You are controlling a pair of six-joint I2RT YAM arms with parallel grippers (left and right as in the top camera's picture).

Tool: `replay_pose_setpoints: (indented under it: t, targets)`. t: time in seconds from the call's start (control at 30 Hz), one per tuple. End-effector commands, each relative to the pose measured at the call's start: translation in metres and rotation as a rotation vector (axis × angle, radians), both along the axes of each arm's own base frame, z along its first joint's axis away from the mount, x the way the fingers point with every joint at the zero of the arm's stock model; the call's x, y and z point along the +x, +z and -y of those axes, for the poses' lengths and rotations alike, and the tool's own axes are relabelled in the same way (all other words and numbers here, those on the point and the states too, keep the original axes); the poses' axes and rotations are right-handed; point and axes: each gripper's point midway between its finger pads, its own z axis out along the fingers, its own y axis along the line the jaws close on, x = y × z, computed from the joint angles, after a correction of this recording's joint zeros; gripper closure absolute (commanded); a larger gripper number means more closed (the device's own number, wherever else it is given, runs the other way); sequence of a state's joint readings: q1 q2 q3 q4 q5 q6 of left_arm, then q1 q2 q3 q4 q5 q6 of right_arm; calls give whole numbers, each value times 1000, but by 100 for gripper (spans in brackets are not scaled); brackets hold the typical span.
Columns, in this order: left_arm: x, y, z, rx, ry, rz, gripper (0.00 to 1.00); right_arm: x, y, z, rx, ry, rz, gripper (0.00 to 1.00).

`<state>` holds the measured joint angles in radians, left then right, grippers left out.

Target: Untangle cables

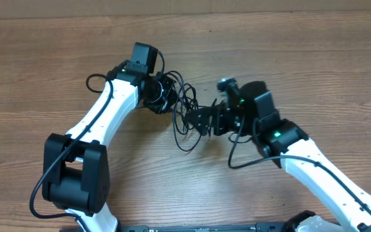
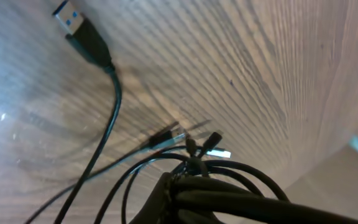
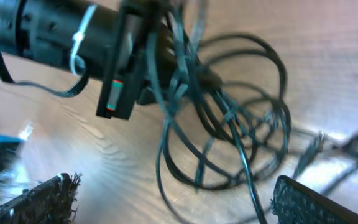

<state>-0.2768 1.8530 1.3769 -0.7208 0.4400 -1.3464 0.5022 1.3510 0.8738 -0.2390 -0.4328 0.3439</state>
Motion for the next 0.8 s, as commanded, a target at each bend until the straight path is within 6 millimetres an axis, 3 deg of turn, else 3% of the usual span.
replay_pose_setpoints:
  t: [0.0, 0.13, 0.3, 0.5, 0.6, 0.7, 0.77]
  targets:
    - [0, 13, 1, -43, 145, -95, 96, 8, 10, -7, -180, 3, 237, 0]
    - [-7, 18, 11, -107, 133, -140, 96, 14, 13, -8, -317, -63, 368, 0]
    - [-14, 24, 20, -170, 103, -172, 96, 13, 16, -14, -323, -67, 398, 0]
    - [-21, 27, 25, -205, 85, -204, 96, 28, -8, -14, -398, -107, 396, 0]
    - [-22, 27, 25, -199, 70, -198, 96, 27, -15, -25, -393, -83, 401, 0]
    - [-22, 27, 25, -194, 34, -173, 96, 24, -21, -30, -401, -65, 393, 18]
    - [-23, 28, 26, -198, -6, -151, 96, 25, -25, -29, -412, -69, 388, 44]
